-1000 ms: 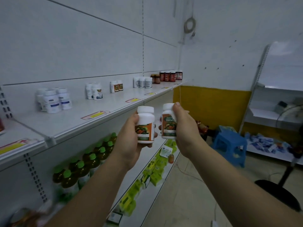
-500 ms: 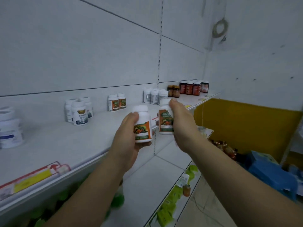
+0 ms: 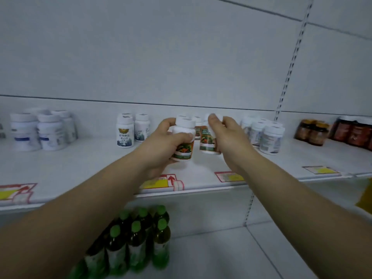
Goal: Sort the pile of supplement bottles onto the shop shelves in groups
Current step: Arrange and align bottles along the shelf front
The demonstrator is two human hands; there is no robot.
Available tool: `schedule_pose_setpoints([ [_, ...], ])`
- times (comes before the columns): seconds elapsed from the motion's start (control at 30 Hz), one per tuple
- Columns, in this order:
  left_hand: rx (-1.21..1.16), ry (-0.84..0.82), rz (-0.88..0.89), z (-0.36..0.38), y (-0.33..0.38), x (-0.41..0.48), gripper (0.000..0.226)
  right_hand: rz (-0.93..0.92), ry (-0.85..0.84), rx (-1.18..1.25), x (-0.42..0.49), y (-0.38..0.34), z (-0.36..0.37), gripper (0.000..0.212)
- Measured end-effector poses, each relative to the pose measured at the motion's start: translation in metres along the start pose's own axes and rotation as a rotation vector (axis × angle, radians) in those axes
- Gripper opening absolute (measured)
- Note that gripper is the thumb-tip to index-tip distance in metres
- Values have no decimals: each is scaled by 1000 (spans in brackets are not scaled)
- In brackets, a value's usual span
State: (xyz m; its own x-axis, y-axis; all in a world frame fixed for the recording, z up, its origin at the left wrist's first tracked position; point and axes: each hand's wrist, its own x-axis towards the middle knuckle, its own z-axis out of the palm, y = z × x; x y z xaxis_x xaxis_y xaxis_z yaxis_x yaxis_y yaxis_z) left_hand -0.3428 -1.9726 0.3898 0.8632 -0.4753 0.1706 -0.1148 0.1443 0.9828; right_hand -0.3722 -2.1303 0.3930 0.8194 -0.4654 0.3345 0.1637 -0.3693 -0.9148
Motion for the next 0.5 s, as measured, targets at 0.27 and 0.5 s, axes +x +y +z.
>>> schedule_pose_setpoints([
  [0.27, 520, 105, -110, 7, -17, 58, 57, -22, -284, -134, 53, 35, -15, 31],
  [0.5, 781, 91, -76, 3, -27, 104, 64, -163, -340, -414, 103, 47, -2, 49],
])
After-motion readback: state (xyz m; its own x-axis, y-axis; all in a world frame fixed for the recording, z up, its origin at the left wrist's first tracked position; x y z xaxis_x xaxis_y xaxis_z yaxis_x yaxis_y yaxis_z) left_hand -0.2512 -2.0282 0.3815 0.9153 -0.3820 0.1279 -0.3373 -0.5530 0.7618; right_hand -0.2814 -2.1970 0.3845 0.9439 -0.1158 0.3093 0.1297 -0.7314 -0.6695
